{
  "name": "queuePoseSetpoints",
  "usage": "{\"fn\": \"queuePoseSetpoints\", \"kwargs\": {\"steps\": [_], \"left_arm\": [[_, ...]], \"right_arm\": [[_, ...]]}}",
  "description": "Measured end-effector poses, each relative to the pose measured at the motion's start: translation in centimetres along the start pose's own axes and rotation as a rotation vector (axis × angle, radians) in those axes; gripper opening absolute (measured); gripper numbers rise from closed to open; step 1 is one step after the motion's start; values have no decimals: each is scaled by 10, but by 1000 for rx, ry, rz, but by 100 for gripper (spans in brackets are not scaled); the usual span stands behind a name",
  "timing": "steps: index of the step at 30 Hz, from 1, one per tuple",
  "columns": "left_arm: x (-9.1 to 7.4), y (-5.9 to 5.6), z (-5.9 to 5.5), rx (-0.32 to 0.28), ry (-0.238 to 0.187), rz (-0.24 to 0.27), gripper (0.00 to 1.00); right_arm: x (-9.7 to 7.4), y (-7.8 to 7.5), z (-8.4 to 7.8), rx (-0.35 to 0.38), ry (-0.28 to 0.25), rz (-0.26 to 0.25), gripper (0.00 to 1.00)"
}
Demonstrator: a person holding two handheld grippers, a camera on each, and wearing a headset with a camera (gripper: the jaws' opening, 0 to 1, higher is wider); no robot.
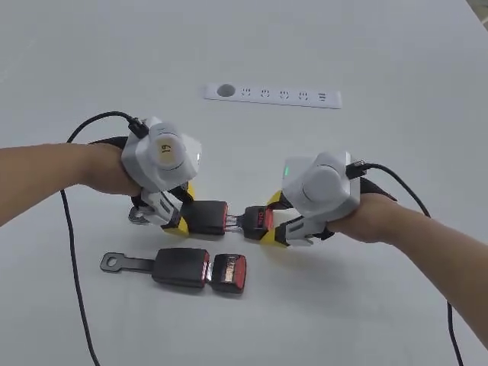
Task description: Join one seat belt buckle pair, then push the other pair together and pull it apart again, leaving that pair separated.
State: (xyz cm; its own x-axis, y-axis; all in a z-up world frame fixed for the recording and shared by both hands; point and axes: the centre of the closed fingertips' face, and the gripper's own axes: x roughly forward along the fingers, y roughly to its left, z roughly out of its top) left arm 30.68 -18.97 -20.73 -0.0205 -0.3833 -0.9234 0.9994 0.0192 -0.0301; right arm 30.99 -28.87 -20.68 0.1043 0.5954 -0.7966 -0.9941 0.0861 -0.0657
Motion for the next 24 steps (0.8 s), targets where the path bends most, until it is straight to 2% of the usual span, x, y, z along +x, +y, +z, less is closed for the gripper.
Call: {"fn": "queuePoseSetpoints", "kwargs": {"steps": [4,13,24], "left_arm": [[-1,-2,2,2,-1,0,32],[-2,-3,2,4,-25,13,31],[-2,-3,3,4,-21,14,30]], "right_arm": [[2,1,5,-1,-1,-2,31],[3,2,3,-20,18,-9,31],[3,2,4,5,17,-8,29]]}}
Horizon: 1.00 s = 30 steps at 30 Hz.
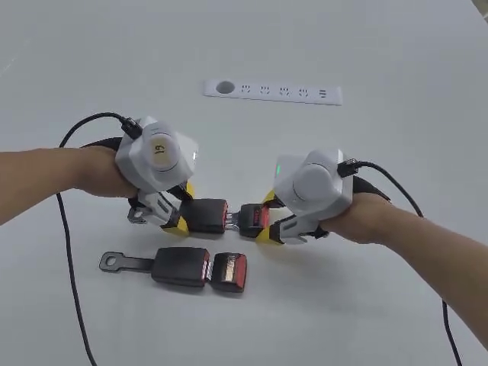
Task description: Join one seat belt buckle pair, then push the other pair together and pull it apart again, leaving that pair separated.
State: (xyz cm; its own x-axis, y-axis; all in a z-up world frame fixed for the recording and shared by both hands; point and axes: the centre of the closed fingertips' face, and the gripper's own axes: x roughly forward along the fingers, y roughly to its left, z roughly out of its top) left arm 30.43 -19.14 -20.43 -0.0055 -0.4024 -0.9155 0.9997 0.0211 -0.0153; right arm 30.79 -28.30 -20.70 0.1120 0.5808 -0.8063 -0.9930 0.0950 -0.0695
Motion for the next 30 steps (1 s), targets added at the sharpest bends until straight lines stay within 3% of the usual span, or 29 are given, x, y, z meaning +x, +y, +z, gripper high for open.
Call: {"fn": "queuePoseSetpoints", "kwargs": {"steps": [7,9,30], "left_arm": [[1,1,-1,9,13,-1,30],[1,0,0,16,18,-1,30],[3,0,1,40,60,-4,29]], "right_arm": [[1,1,4,0,-1,1,29],[8,2,10,10,-1,0,29],[11,0,12,34,15,-12,27]]}}
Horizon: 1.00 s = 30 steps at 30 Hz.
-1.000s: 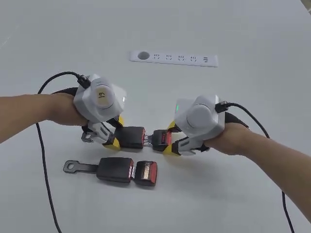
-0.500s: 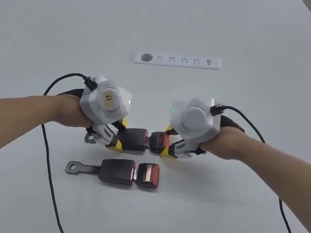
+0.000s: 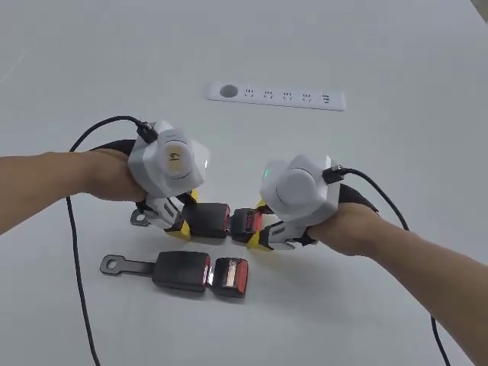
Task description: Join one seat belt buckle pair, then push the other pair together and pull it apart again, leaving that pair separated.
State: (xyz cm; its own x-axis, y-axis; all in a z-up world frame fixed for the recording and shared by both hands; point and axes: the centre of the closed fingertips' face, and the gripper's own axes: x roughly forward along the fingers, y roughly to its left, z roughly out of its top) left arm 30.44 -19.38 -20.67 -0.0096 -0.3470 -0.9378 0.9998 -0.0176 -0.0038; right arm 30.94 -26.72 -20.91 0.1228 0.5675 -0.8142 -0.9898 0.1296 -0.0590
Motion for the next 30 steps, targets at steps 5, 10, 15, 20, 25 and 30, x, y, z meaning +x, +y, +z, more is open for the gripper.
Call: {"fn": "queuePoseSetpoints", "kwargs": {"steps": [5,10,15,20,25,30], "left_arm": [[0,1,-1,-1,1,-1,29],[1,2,-2,-12,5,-2,29],[2,4,-4,-20,3,-3,30],[2,3,-4,-6,22,-13,30],[2,5,-7,-22,27,-6,31],[4,6,-8,-20,58,-3,31]], "right_arm": [[-1,0,0,-5,1,-2,27],[-1,1,0,-11,1,-4,28],[-1,1,0,-20,-2,-2,28],[-2,1,0,-32,1,-5,29],[-2,1,0,-41,-3,-3,29],[-3,2,-2,-43,3,-2,29]]}}
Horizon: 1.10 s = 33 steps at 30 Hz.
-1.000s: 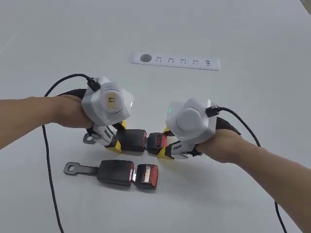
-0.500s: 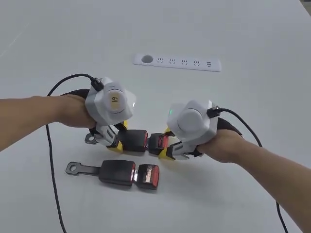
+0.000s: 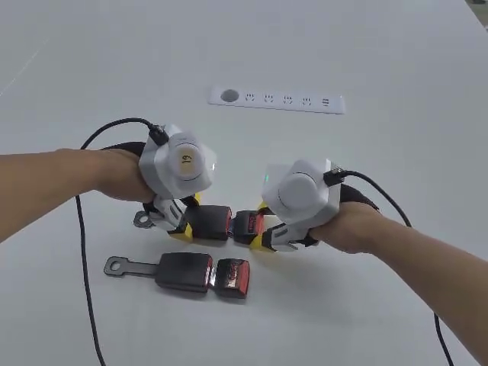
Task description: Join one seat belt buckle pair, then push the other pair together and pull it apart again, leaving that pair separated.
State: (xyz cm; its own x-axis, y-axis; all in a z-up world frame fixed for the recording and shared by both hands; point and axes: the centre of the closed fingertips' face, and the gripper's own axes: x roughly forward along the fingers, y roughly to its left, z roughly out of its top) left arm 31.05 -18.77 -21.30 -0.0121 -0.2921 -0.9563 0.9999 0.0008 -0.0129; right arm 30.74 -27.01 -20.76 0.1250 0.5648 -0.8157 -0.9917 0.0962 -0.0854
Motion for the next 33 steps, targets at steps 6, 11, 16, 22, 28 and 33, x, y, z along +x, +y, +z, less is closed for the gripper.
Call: {"fn": "queuePoseSetpoints", "kwargs": {"steps": [6,11,16,22,28,33], "left_arm": [[0,0,0,-14,0,3,31],[1,0,-1,-15,4,5,31],[1,0,-1,-14,11,6,31],[2,1,-1,-13,25,6,31],[1,0,-1,-20,17,6,31],[1,0,-2,-23,15,6,31]], "right_arm": [[-1,-1,-3,1,9,-2,29],[-5,-1,-9,2,18,0,30],[-6,-1,-14,-3,16,3,30],[-9,-1,-15,-1,23,-2,30],[-9,-1,-15,3,21,-1,30],[-11,-2,-17,1,25,2,30]]}}
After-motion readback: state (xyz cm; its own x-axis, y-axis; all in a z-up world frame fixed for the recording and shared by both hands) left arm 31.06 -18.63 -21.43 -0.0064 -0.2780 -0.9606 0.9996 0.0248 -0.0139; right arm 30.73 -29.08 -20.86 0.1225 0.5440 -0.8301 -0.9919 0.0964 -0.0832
